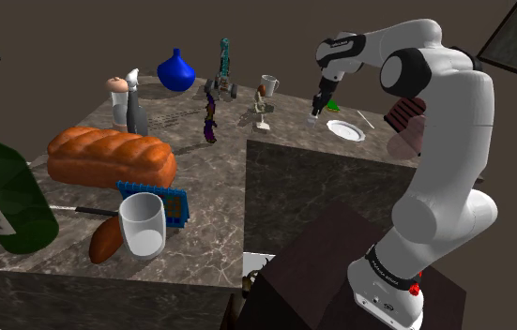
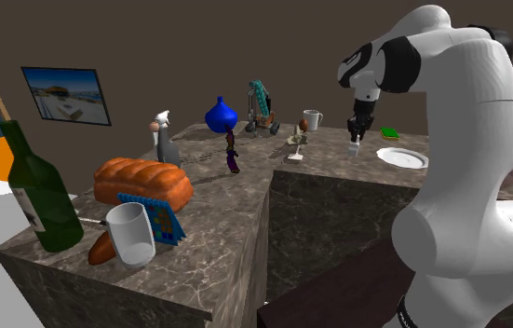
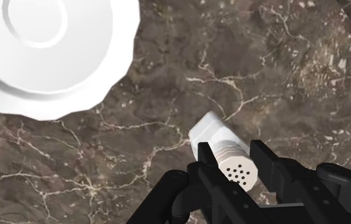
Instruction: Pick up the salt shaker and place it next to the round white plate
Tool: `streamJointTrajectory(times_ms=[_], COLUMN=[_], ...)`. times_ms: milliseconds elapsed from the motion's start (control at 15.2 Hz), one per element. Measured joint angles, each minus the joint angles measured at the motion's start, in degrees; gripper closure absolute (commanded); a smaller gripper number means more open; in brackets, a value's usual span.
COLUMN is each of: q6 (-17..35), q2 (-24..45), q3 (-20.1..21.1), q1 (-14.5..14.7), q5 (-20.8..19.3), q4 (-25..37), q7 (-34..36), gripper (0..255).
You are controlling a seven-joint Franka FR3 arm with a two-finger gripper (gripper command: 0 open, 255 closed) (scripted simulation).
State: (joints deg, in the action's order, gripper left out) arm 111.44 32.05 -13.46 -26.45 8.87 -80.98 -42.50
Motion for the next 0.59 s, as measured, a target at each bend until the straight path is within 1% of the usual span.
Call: streamJointTrajectory(times_ms=[264,330,594], q6=[0.13,0.13,0.14], q2=[0.05,0.05,0.05], q3=[0.01,0.01,0.01], q1=[0.02,0.02,0.02], q5=[0.01,0.01,0.01], q4=[-0.07,-0.07,-0.07], q7=[0.01,0.01,0.01], gripper=[255,0,0])
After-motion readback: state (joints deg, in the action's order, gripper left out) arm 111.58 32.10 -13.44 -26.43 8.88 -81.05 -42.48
